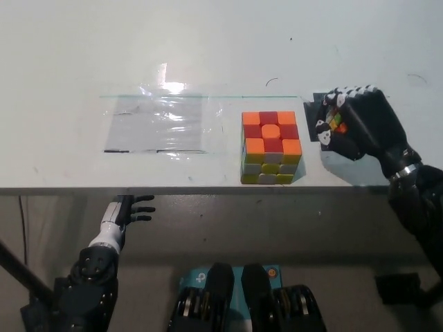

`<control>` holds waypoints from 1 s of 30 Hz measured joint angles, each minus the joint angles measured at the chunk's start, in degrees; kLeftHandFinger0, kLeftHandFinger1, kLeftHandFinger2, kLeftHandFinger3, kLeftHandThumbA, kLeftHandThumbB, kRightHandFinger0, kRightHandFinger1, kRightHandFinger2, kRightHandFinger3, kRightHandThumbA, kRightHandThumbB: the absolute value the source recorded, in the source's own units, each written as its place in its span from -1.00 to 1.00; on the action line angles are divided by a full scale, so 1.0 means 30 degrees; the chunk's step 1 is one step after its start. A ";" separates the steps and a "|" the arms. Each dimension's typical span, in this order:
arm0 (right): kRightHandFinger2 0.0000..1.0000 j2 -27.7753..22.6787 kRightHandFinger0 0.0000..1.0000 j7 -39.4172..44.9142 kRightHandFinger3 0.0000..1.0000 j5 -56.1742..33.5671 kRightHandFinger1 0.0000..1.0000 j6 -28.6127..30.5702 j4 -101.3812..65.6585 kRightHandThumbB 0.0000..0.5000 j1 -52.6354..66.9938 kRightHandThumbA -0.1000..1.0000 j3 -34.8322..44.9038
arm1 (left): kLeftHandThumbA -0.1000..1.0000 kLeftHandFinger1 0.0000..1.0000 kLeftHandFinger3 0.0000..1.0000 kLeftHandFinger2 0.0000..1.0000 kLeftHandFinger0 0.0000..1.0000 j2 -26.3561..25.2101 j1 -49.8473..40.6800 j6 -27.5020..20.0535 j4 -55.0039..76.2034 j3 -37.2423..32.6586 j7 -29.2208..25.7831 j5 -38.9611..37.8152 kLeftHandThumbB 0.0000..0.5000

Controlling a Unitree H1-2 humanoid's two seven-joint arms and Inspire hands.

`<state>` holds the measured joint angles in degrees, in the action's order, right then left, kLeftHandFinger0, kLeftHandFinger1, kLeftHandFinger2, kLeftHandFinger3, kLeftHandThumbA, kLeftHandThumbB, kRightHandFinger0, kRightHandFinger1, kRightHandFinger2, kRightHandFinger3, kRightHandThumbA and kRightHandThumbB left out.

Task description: The robot uses its right hand to pick up the small cube kept on the middle on the desk and place it on the bigger cube kept next to it

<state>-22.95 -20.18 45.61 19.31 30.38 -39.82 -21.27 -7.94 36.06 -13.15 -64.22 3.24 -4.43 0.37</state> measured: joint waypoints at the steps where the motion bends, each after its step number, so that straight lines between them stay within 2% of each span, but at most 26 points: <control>1: -0.05 -0.0048 -1.00 0.0146 -0.40 -0.0002 -0.78 -0.0005 -0.0235 -0.03 -0.0054 -1.00 0.0169 | 1.00 0.31 0.56 0.51 0.38 0.0000 -0.0037 -0.0001 0.0055 -0.0003 -0.0005 0.0003 -0.37; 2: -0.06 -0.0071 -1.00 0.0272 -0.38 -0.0003 -0.80 -0.0011 -0.0473 -0.07 -0.0105 -1.00 0.0281 | 1.00 0.32 0.56 0.52 0.39 0.0001 -0.0085 -0.0001 0.0110 -0.0009 -0.0008 0.0018 -0.40; 3: -0.15 -0.0087 -1.00 0.0403 -0.46 -0.0003 -0.89 -0.0032 -0.0758 -0.05 -0.0153 -1.00 0.0396 | 1.00 0.31 0.54 0.50 0.37 0.0001 -0.0129 -0.0001 0.0132 -0.0012 -0.0006 0.0030 -0.43; 4: -0.17 -0.0093 -1.00 0.0586 -0.47 -0.0003 -0.90 -0.0059 -0.1037 0.00 -0.0215 -1.00 0.0478 | 1.00 0.29 0.52 0.48 0.36 0.0000 -0.0176 -0.0002 0.0138 -0.0012 -0.0006 0.0037 -0.40; 6: -0.19 -0.0094 -1.00 0.0993 -0.47 -0.0004 -0.92 -0.0139 -0.1803 -0.03 -0.0363 -1.00 0.0618 | 1.00 0.30 0.51 0.48 0.37 0.0005 -0.0247 -0.0022 0.0136 -0.0012 -0.0005 0.0042 -0.38; 8: -0.19 -0.0091 -1.00 0.1308 -0.46 -0.0004 -0.93 -0.0176 -0.2482 -0.05 -0.0548 -1.00 0.0710 | 1.00 0.31 0.52 0.49 0.39 0.0006 -0.0286 -0.0078 0.0135 -0.0015 -0.0003 0.0049 -0.39; 10: -0.06 -0.0087 -1.00 0.1639 -0.40 0.0008 -0.85 -0.0196 -0.2965 -0.11 -0.0728 -1.00 0.0789 | 1.00 0.33 0.57 0.52 0.40 0.0005 -0.0311 -0.0124 0.0136 -0.0018 -0.0004 0.0054 -0.41; 11: -0.08 -0.0087 -1.00 0.1789 -0.44 0.0024 -0.87 -0.0247 -0.3223 -0.13 -0.0776 -1.00 0.0789 | 1.00 0.32 0.58 0.53 0.39 -0.0002 -0.0326 -0.0129 0.0136 -0.0021 -0.0005 0.0060 -0.40; 12: -0.15 -0.0069 -1.00 0.1983 -0.48 0.0029 -0.94 -0.0300 -0.3544 0.00 -0.0802 -1.00 0.0788 | 1.00 0.31 0.55 0.51 0.37 -0.0005 -0.0352 -0.0132 0.0138 -0.0019 -0.0002 0.0059 -0.44; 14: -0.11 0.0028 -1.00 0.2162 -0.45 0.0026 -0.89 -0.0318 -0.3890 0.17 -0.0852 -1.00 0.0788 | 1.00 0.35 0.55 0.53 0.40 -0.0001 -0.0422 -0.0187 0.0139 -0.0013 -0.0002 0.0056 -0.45; 16: -0.08 0.0244 -1.00 0.2434 -0.46 0.0021 -0.88 -0.0327 -0.4232 0.19 -0.0911 -1.00 0.0786 | 1.00 0.36 0.56 0.54 0.42 0.0026 -0.0518 -0.0221 0.0140 -0.0025 -0.0005 0.0067 -0.41; 18: -0.10 0.0521 -1.00 0.2638 -0.46 0.0029 -0.90 -0.0322 -0.4384 0.13 -0.0930 -1.00 0.0770 | 1.00 0.37 0.61 0.56 0.43 0.0028 -0.0619 -0.0222 0.0197 -0.0049 -0.0008 0.0080 -0.40; 19: -0.08 0.0639 -1.00 0.2674 -0.43 0.0043 -0.90 -0.0316 -0.4386 0.11 -0.0943 -1.00 0.0750 | 1.00 0.41 0.74 0.64 0.48 0.0025 -0.0651 -0.0222 0.0229 -0.0057 -0.0009 0.0081 -0.44; 22: -0.10 0.1048 -1.00 0.3000 -0.36 0.0081 -0.89 -0.0395 -0.4466 0.03 -0.0982 -1.00 0.0622 | 1.00 0.41 0.67 0.61 0.48 0.0026 -0.0788 -0.0223 0.0391 -0.0062 -0.0005 0.0080 -0.44; 24: -0.05 0.1333 -1.00 0.3217 -0.29 0.0091 -0.81 -0.0434 -0.4504 0.09 -0.0990 -1.00 0.0519 | 1.00 0.40 0.65 0.59 0.46 0.0032 -0.0878 -0.0227 0.0450 -0.0063 -0.0006 0.0079 -0.44; 25: 0.02 0.1458 -1.00 0.3258 -0.21 0.0097 -0.71 -0.0440 -0.4505 0.31 -0.0990 -1.00 0.0491 | 1.00 0.38 0.64 0.58 0.44 0.0031 -0.0898 -0.0226 0.0447 -0.0060 -0.0006 0.0077 -0.39; 26: 0.07 0.1558 -1.00 0.3292 -0.16 0.0112 -0.66 -0.0449 -0.4500 0.32 -0.0990 -1.00 0.0453 | 1.00 0.38 0.64 0.57 0.44 0.0031 -0.0904 -0.0228 0.0436 -0.0063 -0.0008 0.0079 -0.38; 28: -0.01 0.1835 -1.00 0.3369 -0.23 0.0141 -0.79 -0.0472 -0.4451 0.40 -0.0991 -1.00 0.0343 | 1.00 0.38 0.63 0.58 0.44 0.0030 -0.0902 -0.0235 0.0420 -0.0066 -0.0014 0.0079 -0.39; 30: -0.03 0.2086 -1.00 0.3345 -0.24 0.0152 -0.80 -0.0362 -0.4110 0.40 -0.0999 -1.00 0.0263 | 1.00 0.37 0.62 0.57 0.44 0.0031 -0.0901 -0.0255 0.0421 -0.0062 -0.0013 0.0077 -0.38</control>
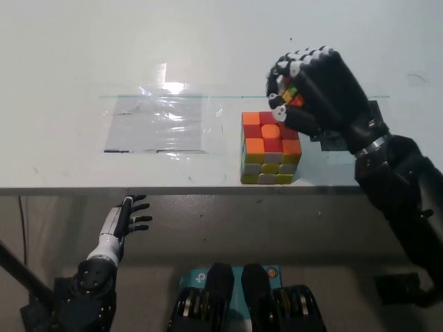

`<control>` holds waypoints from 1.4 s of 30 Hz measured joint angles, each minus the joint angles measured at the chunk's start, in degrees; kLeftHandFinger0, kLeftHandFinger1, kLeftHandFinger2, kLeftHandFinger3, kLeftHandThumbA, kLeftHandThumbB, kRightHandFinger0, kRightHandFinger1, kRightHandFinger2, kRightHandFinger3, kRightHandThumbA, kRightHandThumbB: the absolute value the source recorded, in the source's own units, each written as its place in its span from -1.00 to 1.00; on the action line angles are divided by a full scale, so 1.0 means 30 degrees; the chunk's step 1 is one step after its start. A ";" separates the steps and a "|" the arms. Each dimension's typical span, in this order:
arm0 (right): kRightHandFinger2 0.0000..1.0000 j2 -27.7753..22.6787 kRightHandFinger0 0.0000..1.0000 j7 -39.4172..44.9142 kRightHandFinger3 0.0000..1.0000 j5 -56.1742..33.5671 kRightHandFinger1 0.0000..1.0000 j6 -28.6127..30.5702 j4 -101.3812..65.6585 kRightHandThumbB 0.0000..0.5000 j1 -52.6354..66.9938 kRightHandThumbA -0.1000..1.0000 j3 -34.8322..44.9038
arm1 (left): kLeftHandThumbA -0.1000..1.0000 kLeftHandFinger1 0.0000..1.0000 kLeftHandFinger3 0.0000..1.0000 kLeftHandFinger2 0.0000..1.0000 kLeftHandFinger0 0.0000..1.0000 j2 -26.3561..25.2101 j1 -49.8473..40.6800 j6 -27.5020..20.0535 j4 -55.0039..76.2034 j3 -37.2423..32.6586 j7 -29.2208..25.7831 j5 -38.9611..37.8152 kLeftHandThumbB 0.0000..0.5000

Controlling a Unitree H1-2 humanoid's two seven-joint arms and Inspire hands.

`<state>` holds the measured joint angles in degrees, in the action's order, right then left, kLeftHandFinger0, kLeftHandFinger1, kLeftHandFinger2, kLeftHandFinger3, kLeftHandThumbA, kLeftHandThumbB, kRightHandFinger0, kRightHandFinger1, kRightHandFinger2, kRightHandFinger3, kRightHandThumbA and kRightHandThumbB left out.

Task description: The robot uses its right hand to pick up the small cube kept on the middle on the desk and place it on the bigger cube kept next to it

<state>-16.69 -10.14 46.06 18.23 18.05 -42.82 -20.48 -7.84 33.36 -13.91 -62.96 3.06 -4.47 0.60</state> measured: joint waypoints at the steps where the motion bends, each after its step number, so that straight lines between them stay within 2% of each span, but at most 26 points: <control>1: -0.04 0.0084 -1.00 -0.0005 -0.24 0.0017 -0.82 0.0029 0.0173 0.36 0.0000 -1.00 -0.0048 | 1.00 0.37 0.61 0.57 0.44 0.0000 0.0000 -0.0005 0.0000 0.0005 0.0002 -0.0003 -0.40; 5: 0.03 0.0330 -1.00 -0.0068 -0.20 0.0123 -0.80 0.0164 0.0744 0.09 0.0001 -1.00 -0.0198 | 1.00 0.32 0.55 0.50 0.37 -0.0003 0.0004 -0.0065 -0.0007 -0.0007 0.0001 0.0004 -0.46; 6: 0.07 0.0354 -1.00 -0.0139 -0.21 0.0162 -0.79 0.0225 0.0886 0.16 0.0000 -1.00 -0.0212 | 1.00 0.36 0.59 0.55 0.40 -0.0007 0.0004 -0.0076 -0.0005 -0.0011 0.0003 0.0003 -0.37; 7: 0.07 0.0388 -1.00 -0.0210 -0.18 0.0222 -0.78 0.0280 0.1061 0.09 0.0001 -1.00 -0.0239 | 1.00 0.36 0.59 0.55 0.40 -0.0006 0.0005 -0.0079 -0.0002 -0.0012 0.0003 0.0004 -0.35; 8: 0.06 0.0418 -1.00 -0.0252 -0.17 0.0254 -0.78 0.0323 0.1212 0.12 0.0000 -1.00 -0.0266 | 1.00 0.38 0.60 0.57 0.41 -0.0006 0.0004 -0.0078 -0.0003 -0.0009 0.0005 0.0003 -0.39; 12: 0.09 0.0656 -1.00 -0.0355 -0.11 0.0352 -0.74 0.0456 0.1968 0.02 0.0001 -1.00 -0.0457 | 1.00 0.35 0.62 0.55 0.40 0.0005 0.0004 -0.0078 0.0016 -0.0008 0.0005 0.0002 -0.43; 17: 0.15 0.0790 -1.00 -0.0558 -0.01 0.0393 -0.71 0.0715 0.2674 0.17 0.0001 -1.00 -0.0630 | 1.00 0.40 0.61 0.58 0.46 -0.0003 0.0002 -0.0080 0.0016 -0.0021 0.0003 0.0003 -0.48; 20: 0.18 0.0817 -1.00 -0.0662 0.00 0.0388 -0.66 0.0833 0.2739 0.05 0.0001 -1.00 -0.0609 | 1.00 0.40 0.63 0.59 0.46 -0.0002 0.0003 -0.0090 0.0009 -0.0102 0.0001 0.0027 -0.47; 24: 0.17 0.0935 -1.00 -0.0754 0.03 0.0354 -0.65 0.0856 0.2869 0.07 0.0001 -1.00 -0.0509 | 1.00 0.40 0.65 0.60 0.48 -0.0002 0.0008 -0.0087 0.0009 -0.0136 0.0007 0.0042 -0.43; 27: 0.27 0.0976 -1.00 -0.1071 0.17 0.0386 -0.58 0.0920 0.3051 0.05 0.0000 -1.00 -0.0521 | 1.00 0.40 0.63 0.59 0.46 -0.0008 0.0007 -0.0087 0.0008 -0.0147 0.0002 0.0045 -0.45; 28: 0.29 0.0981 -1.00 -0.1232 0.34 0.0400 -0.56 0.0946 0.3121 -0.02 -0.0001 -1.00 -0.0524 | 1.00 0.38 0.62 0.57 0.44 -0.0007 0.0007 -0.0087 0.0011 -0.0148 0.0004 0.0044 -0.45; 29: 0.19 0.0980 -1.00 -0.1397 0.58 0.0433 -0.62 0.0972 0.3199 -0.18 -0.0002 -1.00 -0.0536 | 1.00 0.37 0.61 0.56 0.44 -0.0005 0.0007 -0.0088 0.0010 -0.0148 0.0003 0.0045 -0.47; 30: 0.09 0.0979 -1.00 -0.1526 0.46 0.0469 -0.67 0.1006 0.3270 -0.35 -0.0003 -1.00 -0.0547 | 1.00 0.37 0.61 0.56 0.44 -0.0005 0.0007 -0.0088 0.0009 -0.0149 0.0002 0.0044 -0.47; 31: -0.06 0.0978 -1.00 -0.1636 0.45 0.0485 -0.78 0.1048 0.3316 -0.41 -0.0003 -1.00 -0.0546 | 1.00 0.38 0.63 0.57 0.44 -0.0005 0.0008 -0.0088 0.0007 -0.0158 0.0001 0.0047 -0.45; 32: -0.22 0.0979 -1.00 -0.1686 0.30 0.0489 -0.90 0.1067 0.3347 -0.74 -0.0003 -1.00 -0.0546 | 1.00 0.38 0.64 0.57 0.44 -0.0005 0.0007 -0.0088 0.0009 -0.0163 0.0001 0.0048 -0.45; 33: -0.29 0.0979 -1.00 -0.1726 0.34 0.0473 -0.95 0.1079 0.3375 -0.91 -0.0003 -1.00 -0.0539 | 1.00 0.39 0.65 0.58 0.43 -0.0004 0.0007 -0.0088 0.0012 -0.0174 0.0000 0.0052 -0.45; 34: -0.21 0.0981 -1.00 -0.1750 0.51 0.0458 -0.90 0.1083 0.3395 -0.97 -0.0002 -1.00 -0.0535 | 1.00 0.35 0.61 0.54 0.40 -0.0005 0.0006 -0.0089 0.0012 -0.0175 0.0004 0.0050 -0.43; 35: -0.11 0.0980 -0.91 -0.1745 1.00 0.0441 -0.71 0.1081 0.3393 -0.84 -0.0002 -0.74 -0.0535 | 1.00 0.39 0.62 0.56 0.46 -0.0005 0.0007 -0.0089 0.0011 -0.0175 0.0007 0.0048 -0.46; 36: -0.05 0.0980 -0.78 -0.1679 1.00 0.0404 -0.53 0.1063 0.3382 -0.45 -0.0002 -0.53 -0.0535 | 1.00 0.39 0.61 0.55 0.46 -0.0007 0.0006 -0.0089 0.0012 -0.0188 0.0007 0.0050 -0.50; 37: -0.16 0.0979 -0.68 -0.1538 1.00 0.0338 -0.50 0.1021 0.3344 -0.53 -0.0002 -0.28 -0.0533 | 1.00 0.38 0.60 0.53 0.44 -0.0007 0.0008 -0.0089 0.0010 -0.0211 0.0007 0.0055 -0.49; 38: 0.32 0.0973 -0.14 -0.1448 1.00 0.0335 0.06 0.0946 0.3285 -0.27 -0.0001 0.10 -0.0534 | 1.00 0.34 0.56 0.50 0.39 -0.0010 0.0012 -0.0089 0.0007 -0.0249 0.0008 0.0064 -0.48; 39: 0.86 0.0972 0.30 -0.1344 1.00 0.0337 0.55 0.0840 0.3214 -0.03 -0.0002 0.34 -0.0538 | 1.00 0.33 0.55 0.50 0.39 -0.0012 0.0013 -0.0090 0.0006 -0.0278 0.0009 0.0067 -0.48; 40: 1.00 0.0943 0.46 -0.1201 1.00 0.0423 0.80 0.0671 0.3114 0.08 -0.0002 0.49 -0.0626 | 1.00 0.32 0.54 0.50 0.38 -0.0009 0.0023 -0.0098 -0.0012 -0.0285 0.0009 0.0063 -0.47; 41: 1.00 0.0905 0.62 -0.1079 1.00 0.0518 1.00 0.0549 0.3031 0.28 -0.0002 0.65 -0.0715 | 1.00 0.33 0.53 0.50 0.37 -0.0010 0.0030 -0.0102 -0.0032 -0.0290 0.0006 0.0063 -0.48; 42: 1.00 0.0872 0.70 -0.0937 1.00 0.0672 1.00 0.0342 0.2932 0.25 -0.0001 0.68 -0.0821 | 1.00 0.33 0.53 0.50 0.37 -0.0010 0.0033 -0.0105 -0.0050 -0.0296 0.0004 0.0066 -0.48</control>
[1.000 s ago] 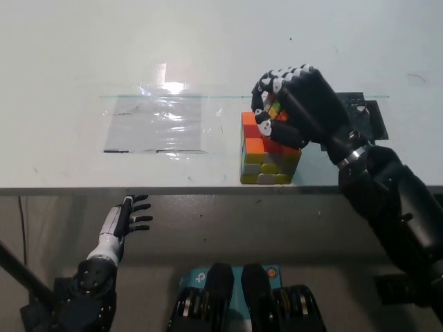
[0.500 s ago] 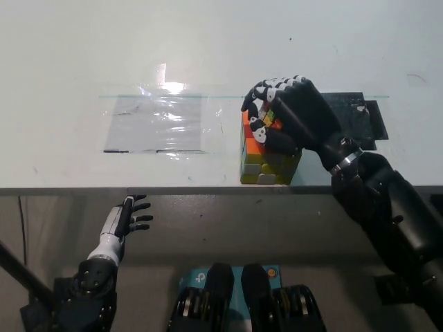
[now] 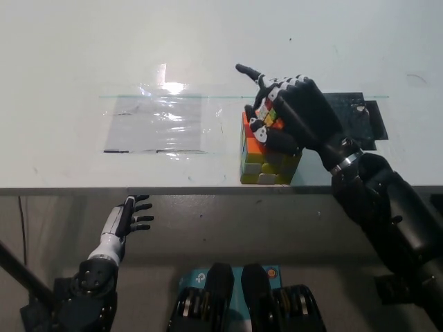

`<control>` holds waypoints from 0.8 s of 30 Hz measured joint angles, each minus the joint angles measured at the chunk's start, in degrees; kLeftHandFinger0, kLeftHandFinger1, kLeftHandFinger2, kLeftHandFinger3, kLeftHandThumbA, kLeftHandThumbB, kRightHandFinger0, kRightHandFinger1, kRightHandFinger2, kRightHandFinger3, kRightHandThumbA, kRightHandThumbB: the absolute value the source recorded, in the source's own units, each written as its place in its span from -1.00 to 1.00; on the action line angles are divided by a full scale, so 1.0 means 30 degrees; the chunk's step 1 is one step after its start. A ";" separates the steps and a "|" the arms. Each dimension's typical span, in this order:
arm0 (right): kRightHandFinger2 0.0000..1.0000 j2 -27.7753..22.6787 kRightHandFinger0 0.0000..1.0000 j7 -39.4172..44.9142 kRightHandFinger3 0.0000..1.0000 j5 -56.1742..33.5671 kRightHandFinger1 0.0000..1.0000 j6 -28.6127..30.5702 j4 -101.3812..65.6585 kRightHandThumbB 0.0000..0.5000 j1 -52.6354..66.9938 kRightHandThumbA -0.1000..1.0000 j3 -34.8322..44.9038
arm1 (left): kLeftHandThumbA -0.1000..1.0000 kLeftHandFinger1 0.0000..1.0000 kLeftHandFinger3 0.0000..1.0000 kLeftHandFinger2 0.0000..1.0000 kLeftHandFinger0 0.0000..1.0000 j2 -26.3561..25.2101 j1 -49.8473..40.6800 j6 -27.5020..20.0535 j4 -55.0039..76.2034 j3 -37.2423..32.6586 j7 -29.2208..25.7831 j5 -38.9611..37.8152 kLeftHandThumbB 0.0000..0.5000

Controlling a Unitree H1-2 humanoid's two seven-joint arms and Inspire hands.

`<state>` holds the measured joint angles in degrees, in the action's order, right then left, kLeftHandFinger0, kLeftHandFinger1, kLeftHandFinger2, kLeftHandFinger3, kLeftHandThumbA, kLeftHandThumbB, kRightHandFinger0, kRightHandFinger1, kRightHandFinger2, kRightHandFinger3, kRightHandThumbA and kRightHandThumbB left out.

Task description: The robot uses its right hand to pick up the small cube kept on the middle on the desk and place it on the bigger cube kept next to it

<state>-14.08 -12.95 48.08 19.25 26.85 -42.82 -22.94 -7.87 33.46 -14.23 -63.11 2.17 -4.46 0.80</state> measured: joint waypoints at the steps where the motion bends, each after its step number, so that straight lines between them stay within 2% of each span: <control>1: 1.00 -0.0021 1.00 0.0118 1.00 0.0146 1.00 -0.0198 -0.0087 0.38 0.0000 0.84 -0.0119 | 1.00 0.36 0.59 0.53 0.39 -0.0004 0.0001 -0.0002 -0.0015 -0.0024 -0.0002 0.0005 -0.44; 4: 1.00 -0.0040 1.00 0.0666 1.00 0.0674 1.00 -0.0990 -0.0620 0.53 0.0000 0.94 -0.0384 | 1.00 0.40 0.63 0.57 0.43 -0.0002 0.0026 -0.0001 -0.0063 -0.0109 0.0002 0.0017 -0.44; 5: 1.00 -0.0035 1.00 0.0789 1.00 0.0815 1.00 -0.1198 -0.0725 0.57 0.0000 0.92 -0.0461 | 1.00 0.38 0.57 0.54 0.42 -0.0001 0.0026 -0.0001 -0.0062 -0.0114 0.0002 0.0019 -0.46; 7: 1.00 -0.0022 1.00 0.1009 1.00 0.1087 1.00 -0.1693 -0.0861 0.57 0.0000 0.93 -0.0598 | 1.00 0.33 0.53 0.49 0.37 -0.0005 0.0026 -0.0001 -0.0061 -0.0131 0.0001 0.0020 -0.47; 8: 1.00 -0.0018 1.00 0.1102 1.00 0.1187 1.00 -0.1863 -0.0918 0.57 0.0000 0.91 -0.0652 | 1.00 0.39 0.60 0.56 0.43 -0.0006 0.0027 -0.0005 -0.0070 -0.0131 0.0003 0.0019 -0.47; 12: 1.00 0.0016 1.00 0.1352 1.00 0.1484 1.00 -0.2440 -0.1108 0.52 0.0000 0.88 -0.0827 | 1.00 0.43 0.67 0.63 0.47 -0.0010 0.0027 0.0001 -0.0059 -0.0143 0.0004 0.0018 -0.50; 14: 1.00 0.0023 1.00 0.1476 1.00 0.1553 1.00 -0.2626 -0.1182 0.54 0.0000 0.88 -0.0899 | 1.00 0.40 0.62 0.59 0.42 -0.0010 0.0027 0.0005 -0.0059 -0.0166 0.0003 0.0020 -0.48; 20: 1.00 0.0036 1.00 0.1570 1.00 0.1706 1.00 -0.2984 -0.1241 0.52 0.0000 0.93 -0.1033 | 1.00 0.41 0.57 0.57 0.45 -0.0011 0.0026 0.0004 -0.0055 -0.0174 -0.0002 0.0022 -0.46; 21: 1.00 0.0036 1.00 0.1570 1.00 0.1717 1.00 -0.3010 -0.1242 0.52 -0.0001 0.89 -0.1049 | 1.00 0.33 0.53 0.50 0.36 -0.0012 0.0026 0.0003 -0.0051 -0.0179 -0.0003 0.0027 -0.47; 24: 1.00 0.0029 1.00 0.1572 1.00 0.1776 1.00 -0.3083 -0.1288 0.53 -0.0001 0.93 -0.1096 | 1.00 0.39 0.63 0.58 0.43 -0.0016 0.0027 0.0001 -0.0064 -0.0177 0.0002 0.0023 -0.45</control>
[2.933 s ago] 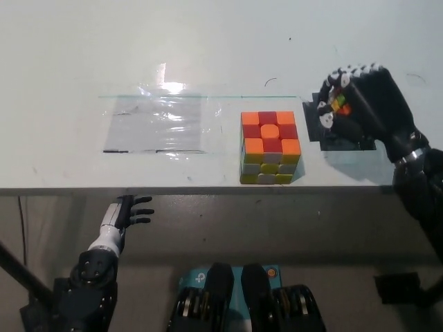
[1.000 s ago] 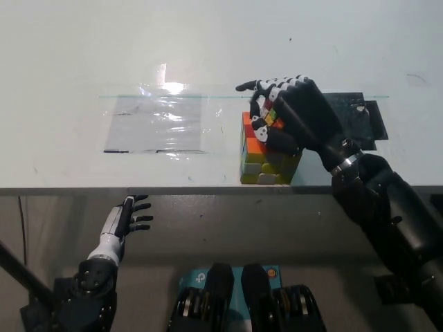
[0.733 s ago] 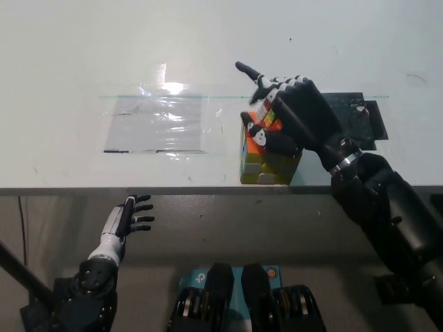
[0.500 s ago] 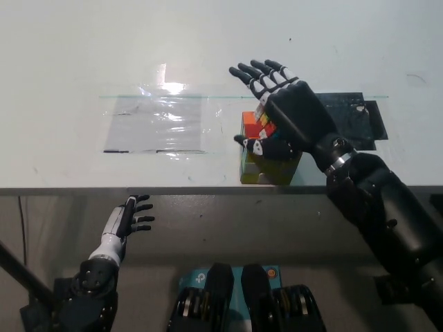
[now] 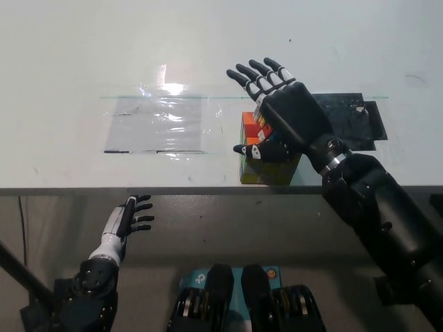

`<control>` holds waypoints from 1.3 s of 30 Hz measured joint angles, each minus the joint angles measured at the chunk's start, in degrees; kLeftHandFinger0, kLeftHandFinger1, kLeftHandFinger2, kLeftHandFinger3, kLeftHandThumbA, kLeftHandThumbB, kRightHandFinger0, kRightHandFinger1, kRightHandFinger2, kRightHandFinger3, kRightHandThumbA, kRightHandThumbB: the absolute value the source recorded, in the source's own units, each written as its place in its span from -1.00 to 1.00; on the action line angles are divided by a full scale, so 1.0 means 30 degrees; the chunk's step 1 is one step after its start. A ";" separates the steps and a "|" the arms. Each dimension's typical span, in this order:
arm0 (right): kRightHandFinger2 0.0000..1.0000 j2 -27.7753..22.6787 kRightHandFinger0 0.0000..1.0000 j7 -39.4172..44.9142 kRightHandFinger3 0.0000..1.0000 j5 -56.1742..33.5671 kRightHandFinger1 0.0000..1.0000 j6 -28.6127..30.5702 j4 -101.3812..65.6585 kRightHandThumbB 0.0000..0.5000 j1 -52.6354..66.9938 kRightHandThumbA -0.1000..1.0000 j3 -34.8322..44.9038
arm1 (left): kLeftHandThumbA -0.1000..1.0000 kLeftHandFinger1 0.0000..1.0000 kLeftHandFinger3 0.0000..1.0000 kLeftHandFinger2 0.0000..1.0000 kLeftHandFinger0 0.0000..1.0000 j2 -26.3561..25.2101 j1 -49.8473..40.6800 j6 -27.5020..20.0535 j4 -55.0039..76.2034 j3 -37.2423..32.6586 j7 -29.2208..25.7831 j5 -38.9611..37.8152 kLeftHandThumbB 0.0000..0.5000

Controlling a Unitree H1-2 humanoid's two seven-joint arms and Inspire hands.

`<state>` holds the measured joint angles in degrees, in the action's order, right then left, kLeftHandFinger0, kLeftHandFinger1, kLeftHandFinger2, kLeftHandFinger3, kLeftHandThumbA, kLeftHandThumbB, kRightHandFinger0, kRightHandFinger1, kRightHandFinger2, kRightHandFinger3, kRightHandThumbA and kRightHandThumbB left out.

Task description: The robot uses its right hand to pick up the small cube kept on the middle on the desk and place it on the bigger cube kept next to it

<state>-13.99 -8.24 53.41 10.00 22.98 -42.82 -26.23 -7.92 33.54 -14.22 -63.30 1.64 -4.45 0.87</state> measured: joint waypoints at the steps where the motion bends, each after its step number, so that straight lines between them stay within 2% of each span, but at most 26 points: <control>1: 1.00 0.0001 1.00 0.0002 1.00 0.0022 1.00 -0.0025 -0.0024 0.50 0.0000 0.92 -0.0034 | 1.00 0.41 0.66 0.61 0.45 0.0000 0.0000 0.0003 0.0001 -0.0001 -0.0002 0.0000 -0.48; 6: 1.00 0.0001 1.00 0.0087 1.00 -0.0005 1.00 -0.0144 -0.0275 0.48 0.0000 0.89 -0.0062 | 1.00 0.45 0.72 0.65 0.48 -0.0050 -0.0005 0.0012 0.0020 -0.0061 -0.0005 0.0060 -0.53; 9: 1.00 -0.0002 1.00 0.0362 1.00 -0.0078 1.00 -0.0192 -0.0579 0.48 0.0008 0.86 -0.0058 | 1.00 0.44 0.70 0.62 0.47 -0.0072 -0.0005 0.0019 0.0070 -0.0070 -0.0007 0.0107 -0.48; 10: 1.00 -0.0003 1.00 0.0460 1.00 -0.0104 1.00 -0.0209 -0.0729 0.48 0.0017 0.86 -0.0057 | 1.00 0.42 0.68 0.60 0.46 -0.0075 -0.0004 0.0022 0.0071 -0.0070 -0.0009 0.0124 -0.52; 14: 1.00 -0.0001 1.00 0.0949 1.00 -0.0216 1.00 -0.0303 -0.1503 0.59 0.0095 0.96 -0.0028 | 1.00 0.38 0.61 0.55 0.42 -0.0073 -0.0014 0.0019 0.0063 -0.0064 -0.0016 0.0176 -0.53; 17: 1.00 -0.0002 1.00 0.1421 1.00 -0.0404 1.00 -0.0408 -0.2170 0.59 0.0181 0.93 0.0054 | 1.00 0.39 0.64 0.57 0.44 -0.0070 -0.0016 0.0015 0.0064 -0.0036 -0.0015 0.0179 -0.56; 19: 1.00 -0.0013 1.00 0.1925 1.00 -0.0602 1.00 -0.0622 -0.2945 0.62 0.0312 0.95 0.0194 | 1.00 0.35 0.61 0.53 0.40 -0.0066 -0.0028 0.0016 0.0077 -0.0031 -0.0017 0.0183 -0.52; 25: 1.00 -0.0034 1.00 0.3469 1.00 -0.1458 1.00 -0.1147 -0.5719 0.68 0.0837 0.98 0.0945 | 1.00 0.40 0.62 0.56 0.44 -0.0052 -0.0099 0.0018 0.0091 -0.0018 -0.0024 0.0214 -0.46; 27: 1.00 -0.0037 1.00 0.3877 1.00 -0.1725 1.00 -0.1267 -0.6368 0.71 0.0903 1.00 0.1159 | 1.00 0.40 0.61 0.56 0.44 -0.0050 -0.0135 0.0018 0.0093 -0.0016 -0.0024 0.0222 -0.46; 29: 1.00 -0.0046 1.00 0.4526 1.00 -0.1991 1.00 -0.1559 -0.7421 0.69 0.1069 1.00 0.1424 | 1.00 0.41 0.62 0.57 0.44 -0.0036 -0.0200 0.0020 0.0134 -0.0007 -0.0024 0.0225 -0.56; 30: 1.00 -0.0045 1.00 0.4793 1.00 -0.2130 1.00 -0.1656 -0.7786 0.72 0.1123 1.00 0.1505 | 1.00 0.42 0.68 0.61 0.46 -0.0036 -0.0260 0.0021 0.0193 0.0002 -0.0025 0.0225 -0.57; 33: 1.00 -0.0054 1.00 0.5556 1.00 -0.2539 1.00 -0.1978 -0.9019 0.76 0.1309 1.00 0.1858 | 1.00 0.39 0.62 0.57 0.42 -0.0001 -0.0482 0.0036 0.0431 0.0023 -0.0026 0.0227 -0.53; 37: 1.00 -0.0095 1.00 0.6431 1.00 -0.2947 1.00 -0.2464 -1.0582 0.73 0.1672 1.00 0.2312 | 1.00 0.40 0.63 0.58 0.43 0.0022 -0.0684 0.0076 0.0601 0.0098 -0.0026 0.0221 -0.47; 39: 1.00 -0.0203 1.00 0.6850 1.00 -0.3199 1.00 -0.2789 -1.1565 0.66 0.1974 1.00 0.2667 | 1.00 0.34 0.58 0.52 0.38 0.0035 -0.0706 0.0079 0.0589 0.0111 -0.0032 0.0225 -0.55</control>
<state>-14.60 12.31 43.81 1.63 -11.71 -36.90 -18.23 -7.81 31.42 -13.99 -61.53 1.97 -4.55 1.54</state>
